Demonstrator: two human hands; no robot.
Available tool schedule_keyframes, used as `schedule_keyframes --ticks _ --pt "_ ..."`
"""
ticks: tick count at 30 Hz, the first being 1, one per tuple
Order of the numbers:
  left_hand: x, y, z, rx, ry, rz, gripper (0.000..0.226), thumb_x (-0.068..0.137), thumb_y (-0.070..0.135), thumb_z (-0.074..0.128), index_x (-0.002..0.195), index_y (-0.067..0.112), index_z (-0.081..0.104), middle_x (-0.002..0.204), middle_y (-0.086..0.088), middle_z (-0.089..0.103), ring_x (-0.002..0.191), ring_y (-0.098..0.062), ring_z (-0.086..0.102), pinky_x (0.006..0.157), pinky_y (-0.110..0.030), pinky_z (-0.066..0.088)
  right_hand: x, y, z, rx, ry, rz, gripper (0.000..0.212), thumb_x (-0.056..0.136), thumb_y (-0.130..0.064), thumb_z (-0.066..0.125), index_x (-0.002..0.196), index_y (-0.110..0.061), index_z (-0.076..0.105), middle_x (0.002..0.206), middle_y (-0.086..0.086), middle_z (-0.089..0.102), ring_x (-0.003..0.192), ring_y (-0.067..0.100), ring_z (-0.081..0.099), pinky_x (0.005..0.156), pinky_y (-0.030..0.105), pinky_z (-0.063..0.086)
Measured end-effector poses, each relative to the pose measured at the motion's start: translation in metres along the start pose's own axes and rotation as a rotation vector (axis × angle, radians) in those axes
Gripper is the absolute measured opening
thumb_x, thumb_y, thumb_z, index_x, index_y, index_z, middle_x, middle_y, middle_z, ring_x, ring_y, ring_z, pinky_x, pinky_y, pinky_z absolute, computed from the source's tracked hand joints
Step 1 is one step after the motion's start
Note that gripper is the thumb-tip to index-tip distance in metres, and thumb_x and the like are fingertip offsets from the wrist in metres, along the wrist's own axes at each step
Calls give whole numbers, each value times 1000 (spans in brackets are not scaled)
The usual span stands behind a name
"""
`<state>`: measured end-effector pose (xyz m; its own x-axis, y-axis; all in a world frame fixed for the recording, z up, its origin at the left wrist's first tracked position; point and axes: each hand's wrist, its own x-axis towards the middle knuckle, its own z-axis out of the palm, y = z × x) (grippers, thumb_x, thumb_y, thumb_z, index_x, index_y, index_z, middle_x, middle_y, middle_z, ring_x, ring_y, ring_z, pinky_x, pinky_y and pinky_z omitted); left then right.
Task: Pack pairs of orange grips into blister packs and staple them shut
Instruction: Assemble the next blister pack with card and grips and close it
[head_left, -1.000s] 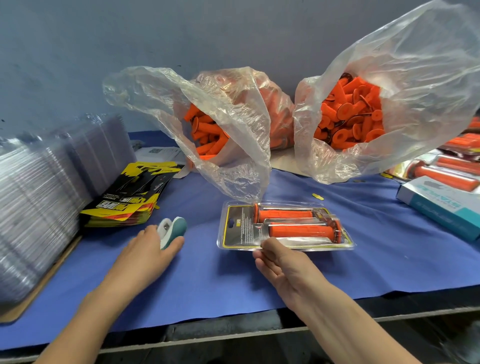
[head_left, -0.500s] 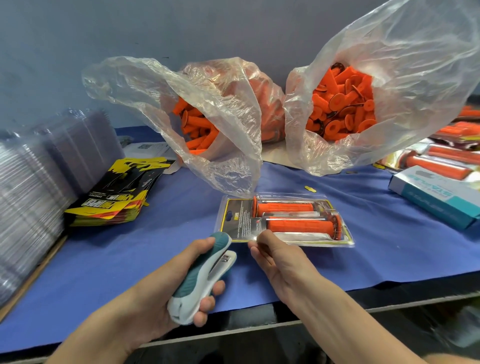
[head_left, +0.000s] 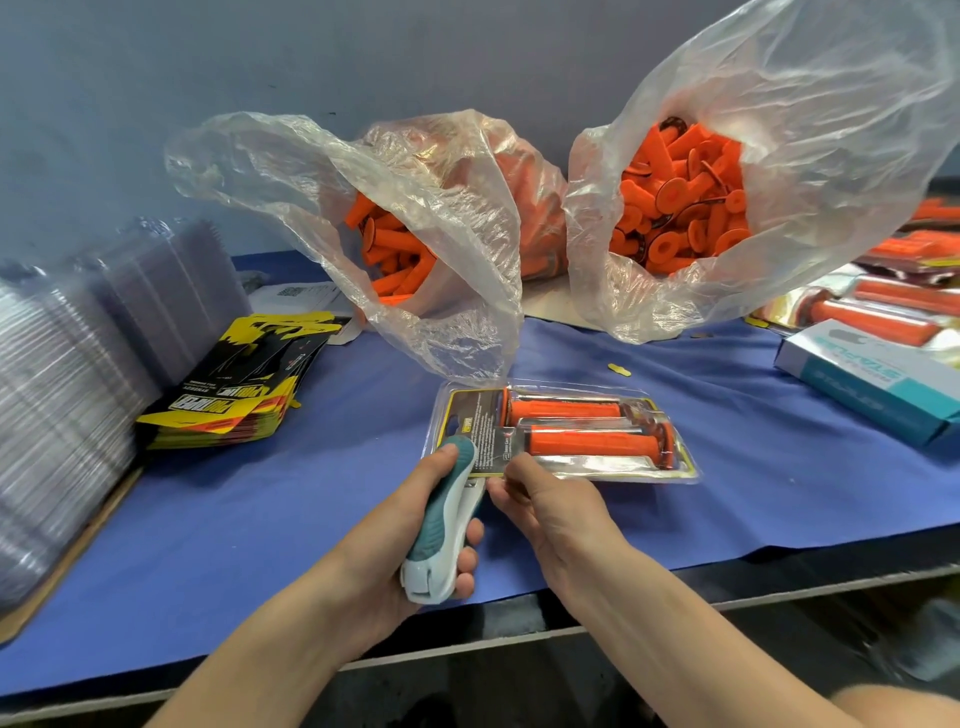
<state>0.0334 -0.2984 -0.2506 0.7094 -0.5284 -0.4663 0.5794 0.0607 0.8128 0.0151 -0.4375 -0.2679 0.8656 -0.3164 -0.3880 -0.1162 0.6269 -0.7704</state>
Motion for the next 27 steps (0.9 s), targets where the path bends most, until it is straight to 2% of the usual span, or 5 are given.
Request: schedule_keyframes --ticks 4,9,19,24,27 --pt "4 -1 3 -4 21 33 51 80 63 65 84 12 70 71 -10 55 50 -19 51 44 -27 46 -1 1 -1 -5 -11 2 14 85 2 60 74 -1 67 67 8 66 57 10 65 70 20 58" --pt "10 -2 8 6 21 56 55 73 68 65 70 14 72 69 -8 55 49 -17 51 43 -27 46 -4 2 1 -39 -16 7 24 86 1 58 63 -5 61 56 6 61 52 11 63 57 17 55" --pt "11 -8 12 28 96 78 54 75 62 65 77 8 69 66 -10 55 46 -19 52 42 -25 46 1 5 -2 -96 0 -3 26 87 0 59 61 -4 60 52 5 59 49 12 60 58 18 56" --pt "11 -6 12 -55 112 101 53 84 58 63 93 6 67 69 -10 54 49 -19 51 42 -27 45 0 8 1 -174 -60 -9 24 88 -19 67 90 5 67 72 13 63 64 22 58 74 39 55" --pt "12 -7 12 -65 103 114 50 84 58 65 88 8 72 70 -10 55 50 -19 52 44 -27 47 -3 7 8 -155 -174 149 42 83 -42 73 93 -3 64 58 6 52 45 17 46 42 27 42"
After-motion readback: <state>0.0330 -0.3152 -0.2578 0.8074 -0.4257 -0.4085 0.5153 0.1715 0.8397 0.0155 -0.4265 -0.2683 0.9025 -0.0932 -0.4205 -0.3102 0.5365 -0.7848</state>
